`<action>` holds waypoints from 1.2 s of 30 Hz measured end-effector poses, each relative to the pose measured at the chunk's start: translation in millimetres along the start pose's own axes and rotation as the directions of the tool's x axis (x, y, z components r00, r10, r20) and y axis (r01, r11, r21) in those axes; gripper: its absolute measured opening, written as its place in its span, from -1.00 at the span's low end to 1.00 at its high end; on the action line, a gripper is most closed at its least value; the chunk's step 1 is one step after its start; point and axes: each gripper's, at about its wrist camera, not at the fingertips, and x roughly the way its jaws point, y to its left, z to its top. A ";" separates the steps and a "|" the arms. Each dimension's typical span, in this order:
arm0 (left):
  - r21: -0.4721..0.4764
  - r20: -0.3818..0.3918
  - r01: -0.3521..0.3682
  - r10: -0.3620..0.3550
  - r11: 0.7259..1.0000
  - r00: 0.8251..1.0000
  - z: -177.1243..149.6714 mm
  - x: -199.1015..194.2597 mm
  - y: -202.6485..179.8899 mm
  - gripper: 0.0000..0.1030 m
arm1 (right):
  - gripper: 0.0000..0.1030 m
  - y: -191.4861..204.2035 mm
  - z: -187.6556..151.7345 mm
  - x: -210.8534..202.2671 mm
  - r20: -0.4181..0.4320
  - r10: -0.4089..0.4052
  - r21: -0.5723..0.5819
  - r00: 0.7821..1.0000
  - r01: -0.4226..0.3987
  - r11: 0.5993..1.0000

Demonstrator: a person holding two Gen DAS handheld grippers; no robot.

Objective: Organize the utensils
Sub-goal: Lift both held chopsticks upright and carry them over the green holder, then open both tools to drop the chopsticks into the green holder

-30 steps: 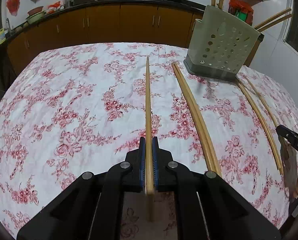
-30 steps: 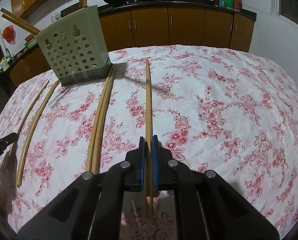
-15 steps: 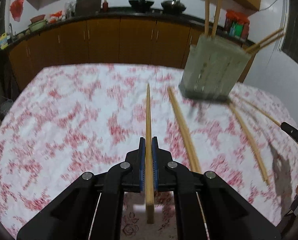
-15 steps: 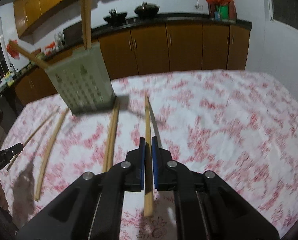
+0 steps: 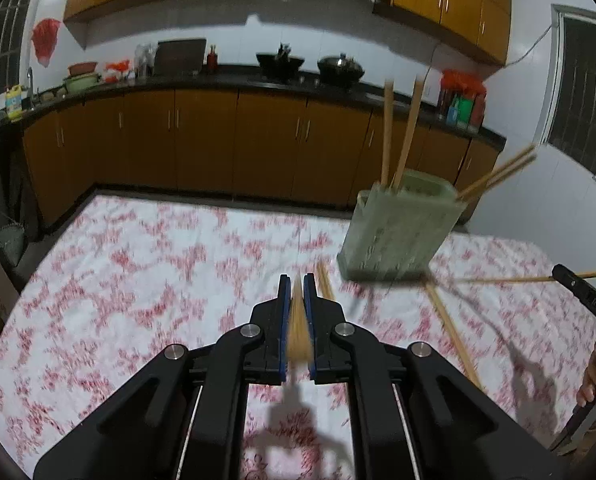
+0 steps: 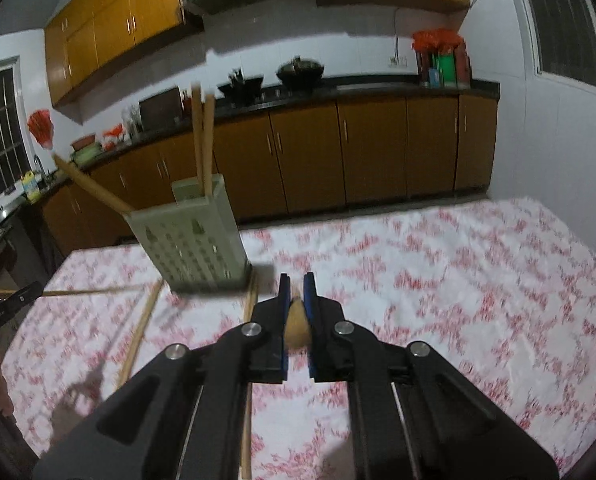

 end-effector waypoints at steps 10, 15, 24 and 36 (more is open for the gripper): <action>0.020 0.093 0.021 -0.022 1.000 0.995 30.1 -24.0 -7.9 -0.86 | -0.84 6.8 33.3 -29.7 0.103 0.057 0.015 0.993 -0.059 0.998; 0.043 0.152 0.055 -0.061 0.998 0.987 50.1 -41.2 -17.8 -0.86 | -0.85 17.9 64.0 -55.3 0.181 0.141 0.003 0.973 -0.144 0.990; 0.068 0.295 0.137 -0.151 0.988 0.943 84.5 -68.5 -53.3 -0.86 | -0.85 45.9 101.1 -75.3 0.309 0.213 -0.047 0.927 -0.209 0.977; 0.039 0.385 0.111 -0.117 0.993 0.915 109.9 -33.3 -77.1 -0.86 | -0.85 64.0 122.3 -26.4 0.337 0.180 -0.061 0.924 -0.169 0.984</action>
